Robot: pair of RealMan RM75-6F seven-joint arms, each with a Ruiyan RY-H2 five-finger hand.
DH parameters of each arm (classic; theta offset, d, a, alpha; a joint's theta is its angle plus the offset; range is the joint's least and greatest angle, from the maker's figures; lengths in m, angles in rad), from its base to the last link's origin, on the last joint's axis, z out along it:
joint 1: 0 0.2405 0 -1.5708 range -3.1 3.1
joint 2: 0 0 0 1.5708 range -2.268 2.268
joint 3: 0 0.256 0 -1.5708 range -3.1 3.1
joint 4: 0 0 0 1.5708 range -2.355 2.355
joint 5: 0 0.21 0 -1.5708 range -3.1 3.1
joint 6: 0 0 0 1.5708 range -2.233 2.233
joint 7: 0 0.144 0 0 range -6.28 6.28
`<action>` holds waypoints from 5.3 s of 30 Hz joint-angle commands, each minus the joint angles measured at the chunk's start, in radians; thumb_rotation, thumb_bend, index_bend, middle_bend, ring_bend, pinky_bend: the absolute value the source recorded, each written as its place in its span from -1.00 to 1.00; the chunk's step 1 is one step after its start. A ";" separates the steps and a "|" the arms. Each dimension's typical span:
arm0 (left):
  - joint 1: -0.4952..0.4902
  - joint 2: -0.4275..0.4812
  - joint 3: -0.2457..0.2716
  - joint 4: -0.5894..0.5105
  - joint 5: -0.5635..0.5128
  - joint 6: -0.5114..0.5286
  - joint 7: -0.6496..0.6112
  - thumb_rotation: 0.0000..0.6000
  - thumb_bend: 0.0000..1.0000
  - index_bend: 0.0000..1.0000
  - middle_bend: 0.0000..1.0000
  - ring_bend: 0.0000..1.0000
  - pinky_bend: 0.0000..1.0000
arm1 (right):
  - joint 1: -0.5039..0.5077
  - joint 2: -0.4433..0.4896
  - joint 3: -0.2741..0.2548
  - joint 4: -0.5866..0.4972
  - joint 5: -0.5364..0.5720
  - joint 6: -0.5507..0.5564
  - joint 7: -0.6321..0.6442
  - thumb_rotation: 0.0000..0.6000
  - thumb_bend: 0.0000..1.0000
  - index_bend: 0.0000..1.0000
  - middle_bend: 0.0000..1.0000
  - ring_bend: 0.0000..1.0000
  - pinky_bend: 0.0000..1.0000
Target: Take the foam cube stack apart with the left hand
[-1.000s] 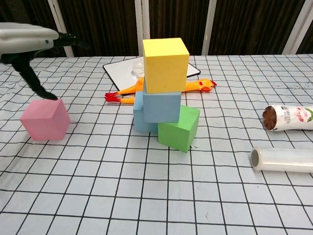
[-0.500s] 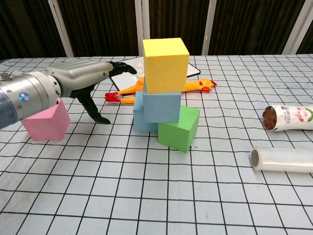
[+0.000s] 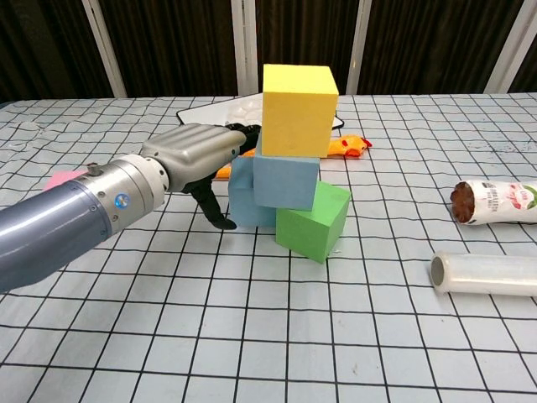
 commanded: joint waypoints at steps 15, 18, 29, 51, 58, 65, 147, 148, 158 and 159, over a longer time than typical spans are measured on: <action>-0.055 -0.151 -0.048 0.240 0.076 -0.021 -0.057 1.00 -0.14 -0.68 -0.38 -0.38 0.08 | 0.006 0.004 -0.004 0.004 -0.001 -0.014 0.015 1.00 -0.95 -0.64 -0.87 -0.71 -0.93; -0.054 -0.159 -0.054 0.271 0.113 0.032 -0.045 1.00 -0.03 -0.61 -0.29 -0.28 0.12 | 0.008 0.008 -0.008 0.003 -0.009 -0.018 0.027 1.00 -0.95 -0.64 -0.87 -0.71 -0.93; -0.009 -0.065 -0.057 0.218 0.192 0.132 -0.058 1.00 -0.01 -0.65 -0.22 -0.14 0.15 | 0.007 0.008 -0.010 0.003 -0.013 -0.015 0.025 1.00 -0.95 -0.64 -0.87 -0.70 -0.93; 0.064 0.024 0.057 0.645 0.424 0.281 -0.159 1.00 -0.18 -0.65 -0.25 -0.21 0.07 | 0.007 0.007 -0.010 -0.004 -0.002 -0.020 0.013 1.00 -0.95 -0.64 -0.87 -0.70 -0.93; 0.071 -0.012 0.047 0.725 0.382 0.202 -0.186 1.00 -0.28 -0.67 -0.32 -0.38 -0.06 | 0.009 0.006 -0.010 -0.004 -0.002 -0.023 0.012 1.00 -0.95 -0.64 -0.87 -0.70 -0.93; 0.078 -0.014 0.027 0.703 0.334 0.130 -0.160 1.00 -0.72 -0.91 -0.70 -0.89 -0.53 | 0.010 0.006 -0.010 -0.003 0.000 -0.026 0.015 1.00 -0.95 -0.64 -0.87 -0.70 -0.93; -0.147 -0.006 -0.123 -0.021 0.135 -0.102 -0.428 1.00 -0.26 -0.61 -0.17 -0.31 -0.17 | 0.016 -0.005 -0.006 -0.002 0.020 -0.037 -0.018 1.00 -0.95 -0.64 -0.87 -0.68 -0.93; -0.143 -0.002 -0.120 -0.014 0.152 -0.089 -0.431 1.00 -0.26 -0.61 -0.17 -0.31 -0.17 | 0.016 -0.005 -0.007 -0.003 0.020 -0.037 -0.019 1.00 -0.95 -0.64 -0.87 -0.68 -0.93; -0.089 0.091 -0.042 0.021 0.409 0.115 -0.450 1.00 -0.28 -0.63 -0.21 -0.31 -0.18 | 0.019 -0.010 -0.007 -0.006 0.024 -0.042 -0.034 1.00 -0.95 -0.64 -0.87 -0.68 -0.93; -0.073 0.120 -0.033 -0.001 0.414 0.127 -0.438 1.00 -0.29 -0.64 -0.22 -0.31 -0.18 | 0.018 -0.010 -0.007 -0.006 0.025 -0.041 -0.034 1.00 -0.95 -0.64 -0.87 -0.68 -0.93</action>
